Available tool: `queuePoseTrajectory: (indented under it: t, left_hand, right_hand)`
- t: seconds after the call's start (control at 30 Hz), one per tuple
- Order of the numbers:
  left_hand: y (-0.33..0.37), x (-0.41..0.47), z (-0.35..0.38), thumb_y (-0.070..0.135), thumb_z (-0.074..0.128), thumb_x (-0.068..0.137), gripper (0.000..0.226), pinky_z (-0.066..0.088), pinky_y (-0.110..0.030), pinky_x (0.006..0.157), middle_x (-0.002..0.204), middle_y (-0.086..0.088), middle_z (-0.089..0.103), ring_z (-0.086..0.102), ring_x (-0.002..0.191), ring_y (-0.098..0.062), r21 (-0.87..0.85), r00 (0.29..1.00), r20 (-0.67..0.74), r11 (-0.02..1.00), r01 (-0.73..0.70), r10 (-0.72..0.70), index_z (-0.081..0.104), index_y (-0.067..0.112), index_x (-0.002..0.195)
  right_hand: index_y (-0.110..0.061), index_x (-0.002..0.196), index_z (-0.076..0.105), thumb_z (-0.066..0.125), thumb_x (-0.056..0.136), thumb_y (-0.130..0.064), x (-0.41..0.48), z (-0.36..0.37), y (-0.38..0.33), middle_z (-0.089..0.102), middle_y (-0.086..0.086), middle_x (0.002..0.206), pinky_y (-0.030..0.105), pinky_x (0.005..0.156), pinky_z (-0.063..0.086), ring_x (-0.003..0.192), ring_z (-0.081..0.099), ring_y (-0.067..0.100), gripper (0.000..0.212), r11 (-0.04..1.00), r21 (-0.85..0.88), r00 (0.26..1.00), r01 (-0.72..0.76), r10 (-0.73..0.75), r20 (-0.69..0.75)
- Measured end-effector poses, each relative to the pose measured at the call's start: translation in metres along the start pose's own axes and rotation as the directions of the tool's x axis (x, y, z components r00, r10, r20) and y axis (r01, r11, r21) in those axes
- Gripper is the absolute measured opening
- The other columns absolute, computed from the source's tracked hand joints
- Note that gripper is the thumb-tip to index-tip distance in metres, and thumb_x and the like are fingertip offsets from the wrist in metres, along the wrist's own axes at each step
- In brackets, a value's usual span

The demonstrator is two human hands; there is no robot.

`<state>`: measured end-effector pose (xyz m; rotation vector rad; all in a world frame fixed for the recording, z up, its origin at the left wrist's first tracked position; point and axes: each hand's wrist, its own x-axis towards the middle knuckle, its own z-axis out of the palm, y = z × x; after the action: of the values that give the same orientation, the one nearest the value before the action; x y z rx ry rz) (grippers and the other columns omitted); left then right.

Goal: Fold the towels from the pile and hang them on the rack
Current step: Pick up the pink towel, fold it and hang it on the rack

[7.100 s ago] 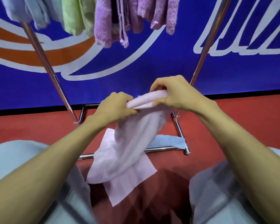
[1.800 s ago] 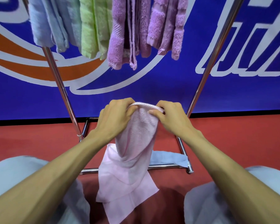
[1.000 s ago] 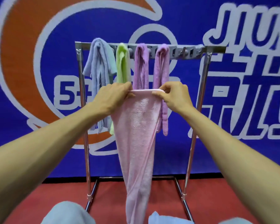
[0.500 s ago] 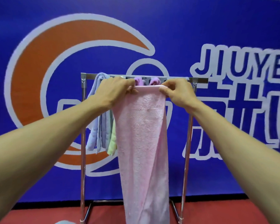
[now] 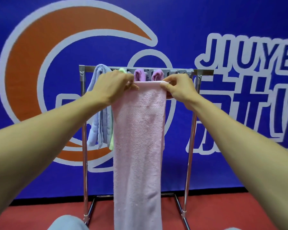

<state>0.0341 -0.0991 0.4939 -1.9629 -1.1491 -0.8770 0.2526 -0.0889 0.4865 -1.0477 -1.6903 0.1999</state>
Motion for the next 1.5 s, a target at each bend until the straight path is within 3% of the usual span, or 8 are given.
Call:
queuePoseTrajectory:
  t: [0.2,0.37,0.47,0.67,0.73,1.03,1.2,1.5]
  left_hand:
    - [-0.008,-0.008,0.010,0.063,0.048,0.079,0.055,0.045,-0.035,0.062,0.082,-0.006,0.057,0.056,0.077,-0.027,-0.131,0.992,0.121,0.990,0.056,-0.040,0.065,0.012,0.090]
    - [-0.006,-0.038,0.048,0.066,0.052,0.068,0.050,0.035,-0.027,0.058,0.065,0.001,0.054,0.052,0.064,-0.019,-0.301,0.956,0.286,0.940,0.160,-0.071,0.061,0.017,0.073]
    - [0.001,-0.070,0.089,0.059,0.058,0.073,0.040,0.035,-0.026,0.053,0.061,0.007,0.050,0.049,0.060,-0.014,-0.370,0.930,0.365,0.908,0.196,-0.051,0.060,0.019,0.069]
    - [0.017,-0.161,0.192,0.065,0.056,0.075,0.051,0.032,-0.034,0.054,0.048,0.000,0.043,0.048,0.061,-0.034,-0.405,0.849,0.520,0.849,0.340,-0.092,0.047,0.021,0.050]
    - [0.026,-0.192,0.216,0.067,0.055,0.074,0.055,0.036,-0.036,0.056,0.053,-0.002,0.054,0.054,0.061,-0.026,-0.400,0.795,0.590,0.804,0.439,-0.141,0.055,0.015,0.056]
    - [0.066,-0.272,0.277,0.042,0.068,0.083,0.043,0.032,-0.013,0.045,0.051,0.008,0.049,0.042,0.052,-0.008,-0.323,0.472,0.756,0.369,0.872,-0.453,0.057,0.012,0.054]
    - [0.069,-0.262,0.286,0.042,0.067,0.082,0.039,0.037,-0.015,0.049,0.055,0.007,0.052,0.044,0.053,-0.008,-0.379,0.453,0.694,0.250,0.891,-0.559,0.058,0.012,0.060]
    - [0.083,-0.263,0.279,0.036,0.065,0.087,0.033,0.042,-0.032,0.060,0.069,-0.008,0.051,0.048,0.064,-0.020,-0.375,0.237,0.840,-0.206,0.904,-0.489,0.051,0.011,0.071]
  right_hand:
    - [-0.008,0.103,0.070,0.067,0.088,-0.021,-0.003,0.004,0.008,0.071,0.007,0.086,0.020,0.060,0.058,0.076,0.071,0.016,0.020,0.999,0.018,0.997,-0.043,0.042,0.057]
    - [-0.004,0.097,0.071,0.068,0.088,-0.015,-0.025,0.023,0.055,0.072,0.015,0.086,0.033,0.070,0.061,0.077,0.072,0.024,0.015,0.989,0.030,0.968,-0.147,0.138,0.208]
    - [-0.003,0.094,0.071,0.068,0.087,-0.012,-0.047,0.045,0.099,0.071,0.017,0.086,0.033,0.072,0.060,0.079,0.071,0.024,0.011,0.971,0.035,0.930,-0.236,0.215,0.299]
    - [-0.008,0.083,0.071,0.071,0.082,-0.007,-0.109,0.096,0.191,0.068,0.015,0.078,0.031,0.065,0.058,0.066,0.066,0.018,0.001,0.892,0.053,0.819,-0.450,0.388,0.422]
    - [-0.007,0.082,0.071,0.070,0.083,-0.005,-0.131,0.112,0.214,0.066,0.015,0.075,0.032,0.065,0.059,0.064,0.064,0.018,0.003,0.867,0.036,0.778,-0.497,0.426,0.462]
    - [-0.008,0.080,0.074,0.074,0.077,-0.010,-0.188,0.164,0.268,0.069,0.010,0.068,0.028,0.064,0.054,0.062,0.063,0.014,0.003,0.773,-0.006,0.696,-0.634,0.575,0.431]
    - [-0.010,0.079,0.075,0.073,0.077,-0.012,-0.189,0.174,0.260,0.072,0.013,0.069,0.030,0.066,0.060,0.059,0.066,0.015,0.003,0.822,-0.036,0.740,-0.568,0.529,0.416]
    - [-0.015,0.079,0.074,0.077,0.075,-0.018,-0.201,0.171,0.246,0.072,0.008,0.066,0.042,0.079,0.058,0.068,0.072,0.023,0.006,0.843,-0.036,0.778,-0.537,0.512,0.363]
